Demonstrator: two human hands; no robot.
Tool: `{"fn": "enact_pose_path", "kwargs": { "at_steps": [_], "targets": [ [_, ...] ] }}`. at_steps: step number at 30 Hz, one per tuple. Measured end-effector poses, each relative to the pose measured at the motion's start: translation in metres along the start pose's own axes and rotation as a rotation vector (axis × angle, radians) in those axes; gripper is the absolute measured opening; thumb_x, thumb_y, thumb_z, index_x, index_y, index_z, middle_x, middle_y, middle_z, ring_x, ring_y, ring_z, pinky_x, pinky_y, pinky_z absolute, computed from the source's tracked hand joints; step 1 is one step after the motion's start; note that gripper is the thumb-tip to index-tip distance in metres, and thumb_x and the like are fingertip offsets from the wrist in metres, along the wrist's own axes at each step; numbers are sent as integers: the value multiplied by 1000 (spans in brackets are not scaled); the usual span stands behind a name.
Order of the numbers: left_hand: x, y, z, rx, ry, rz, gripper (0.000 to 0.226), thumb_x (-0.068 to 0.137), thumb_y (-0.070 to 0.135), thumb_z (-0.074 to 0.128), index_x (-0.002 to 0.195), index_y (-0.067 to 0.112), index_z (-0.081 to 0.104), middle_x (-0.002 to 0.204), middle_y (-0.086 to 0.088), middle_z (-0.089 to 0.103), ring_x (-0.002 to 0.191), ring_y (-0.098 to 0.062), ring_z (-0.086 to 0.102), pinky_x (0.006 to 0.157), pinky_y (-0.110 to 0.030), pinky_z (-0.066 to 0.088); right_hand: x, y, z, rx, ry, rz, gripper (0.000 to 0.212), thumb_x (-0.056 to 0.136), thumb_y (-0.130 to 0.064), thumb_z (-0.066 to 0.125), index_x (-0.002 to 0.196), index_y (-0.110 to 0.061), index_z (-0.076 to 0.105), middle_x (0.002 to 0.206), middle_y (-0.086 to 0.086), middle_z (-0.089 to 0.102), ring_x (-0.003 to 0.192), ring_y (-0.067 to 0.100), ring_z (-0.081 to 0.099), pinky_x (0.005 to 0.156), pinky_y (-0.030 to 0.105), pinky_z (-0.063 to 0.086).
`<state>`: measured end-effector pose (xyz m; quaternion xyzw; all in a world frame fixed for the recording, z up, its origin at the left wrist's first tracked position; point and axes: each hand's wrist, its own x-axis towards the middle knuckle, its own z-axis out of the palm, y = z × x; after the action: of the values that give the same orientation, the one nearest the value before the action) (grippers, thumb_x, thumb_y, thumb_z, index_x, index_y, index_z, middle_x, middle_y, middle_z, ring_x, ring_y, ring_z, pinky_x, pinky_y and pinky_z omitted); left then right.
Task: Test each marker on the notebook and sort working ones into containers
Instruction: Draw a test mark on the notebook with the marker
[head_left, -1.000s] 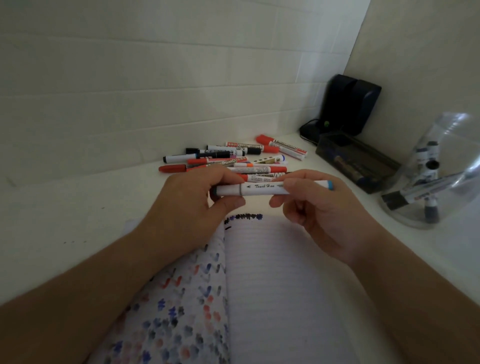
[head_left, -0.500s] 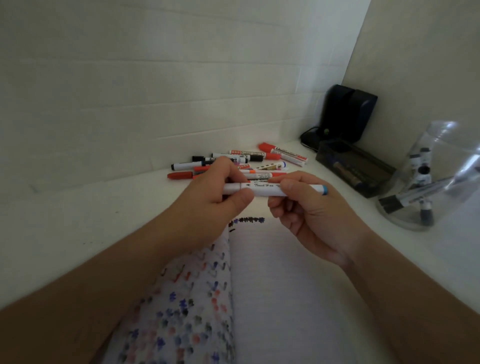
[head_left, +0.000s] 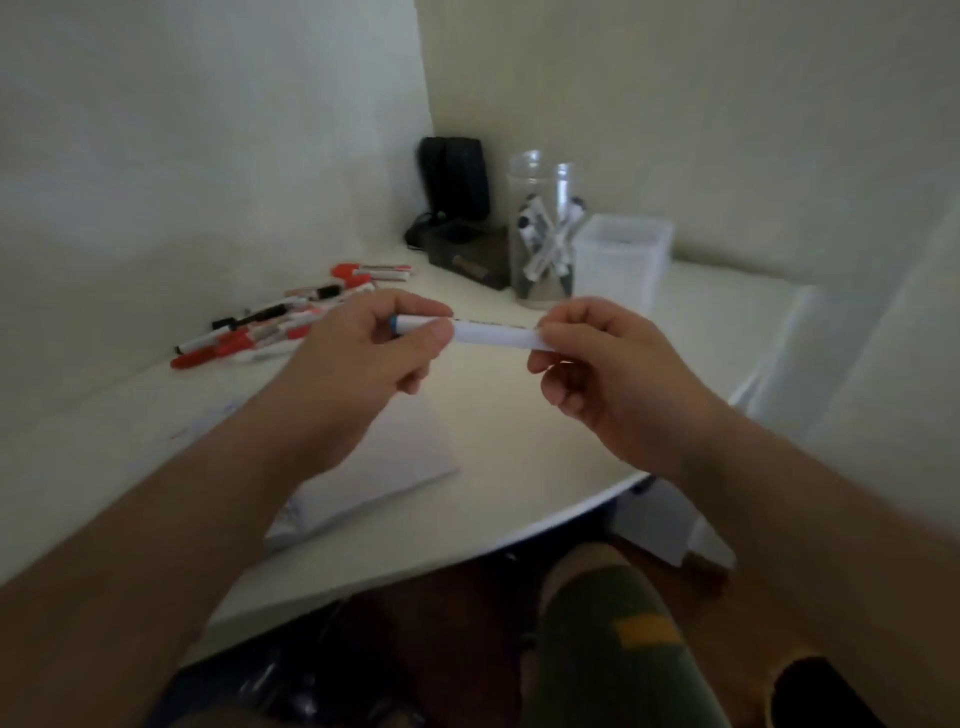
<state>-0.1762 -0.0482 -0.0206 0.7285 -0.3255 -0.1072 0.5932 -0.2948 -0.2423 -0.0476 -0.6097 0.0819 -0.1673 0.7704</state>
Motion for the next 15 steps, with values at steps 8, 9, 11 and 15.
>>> {"fn": "enact_pose_path", "kwargs": {
  "at_steps": [8,9,11,15],
  "targets": [
    [-76,-14,263,-113,-591,-306,13,97,20,68,109,16,72,78,-7,68,69,-16,63,66,-26,55,-201,57,-187,313,691,131,6,92,-16,61,86,-17,62,65,4,53,52,16,51,46,23,41],
    [-83,-32,291,-79,-652,-388,12,97,21,68,109,17,71,80,-7,68,71,-16,63,67,-27,54,-221,79,-204,336,785,196,10,98,-17,59,89,-16,62,66,3,52,53,15,50,49,25,41],
    [-99,-78,338,-34,-750,-609,12,99,20,65,109,17,70,85,-8,67,76,-19,61,68,-30,51,-258,129,-228,467,949,368,16,104,-21,57,90,-14,60,66,3,53,55,16,48,51,26,42],
    [-132,-156,401,123,-814,-992,19,101,11,55,114,15,68,91,-11,67,80,-22,59,67,-30,48,-313,221,-253,720,1220,623,15,105,-23,60,97,-10,60,66,5,51,48,16,47,36,22,43]
  ]
}}
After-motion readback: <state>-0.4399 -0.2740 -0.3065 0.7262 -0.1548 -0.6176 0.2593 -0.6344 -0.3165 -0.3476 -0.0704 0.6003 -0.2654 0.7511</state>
